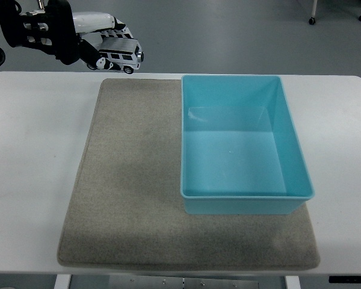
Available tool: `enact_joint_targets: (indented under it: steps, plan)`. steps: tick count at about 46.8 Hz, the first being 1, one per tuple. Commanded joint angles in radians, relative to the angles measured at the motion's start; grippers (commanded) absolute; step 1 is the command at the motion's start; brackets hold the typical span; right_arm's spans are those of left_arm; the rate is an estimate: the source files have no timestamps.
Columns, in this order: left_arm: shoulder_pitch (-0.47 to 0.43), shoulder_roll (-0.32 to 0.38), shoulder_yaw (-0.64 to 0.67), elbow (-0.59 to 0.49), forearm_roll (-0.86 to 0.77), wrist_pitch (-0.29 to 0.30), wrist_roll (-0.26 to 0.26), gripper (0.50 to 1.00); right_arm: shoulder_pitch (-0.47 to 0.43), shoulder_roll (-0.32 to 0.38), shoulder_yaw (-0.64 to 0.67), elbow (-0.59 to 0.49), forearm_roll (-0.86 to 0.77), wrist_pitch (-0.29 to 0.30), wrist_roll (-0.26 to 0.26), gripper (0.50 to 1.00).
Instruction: Left hand put the white car in the blue box
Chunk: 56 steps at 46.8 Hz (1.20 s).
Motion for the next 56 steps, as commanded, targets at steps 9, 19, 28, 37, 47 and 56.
enact_joint_targets:
  steps: [9, 19, 28, 37, 47, 56]
  plan:
    - [-0.053, -0.08, 0.01, -0.092, -0.051, -0.041, 0.008, 0.5, 0.0, 0.0, 0.0, 0.0, 0.0, 0.0, 0.0, 0.936]
    - [-0.042, -0.249, 0.027, -0.057, -0.022, -0.038, 0.022, 0.5, 0.0, 0.0, 0.0, 0.0, -0.001, 0.0, 0.0, 0.936]
    - [-0.036, -0.363, 0.116, -0.015, 0.024, -0.004, 0.077, 0.5, 0.0, 0.0, 0.0, 0.0, 0.0, 0.0, 0.0, 0.936]
    - [-0.028, -0.418, 0.133, -0.012, 0.031, 0.037, 0.084, 0.5, 0.0, 0.0, 0.0, 0.0, 0.0, 0.0, 0.0, 0.936]
    - [0.01, -0.433, 0.133, -0.012, 0.023, 0.042, 0.084, 0.589, 0.0, 0.0, 0.0, 0.0, 0.0, 0.0, 0.0, 0.936]
    - [0.038, -0.452, 0.128, -0.006, 0.008, 0.099, 0.084, 0.953, 0.0, 0.0, 0.0, 0.0, 0.0, 0.0, 0.0, 0.936]
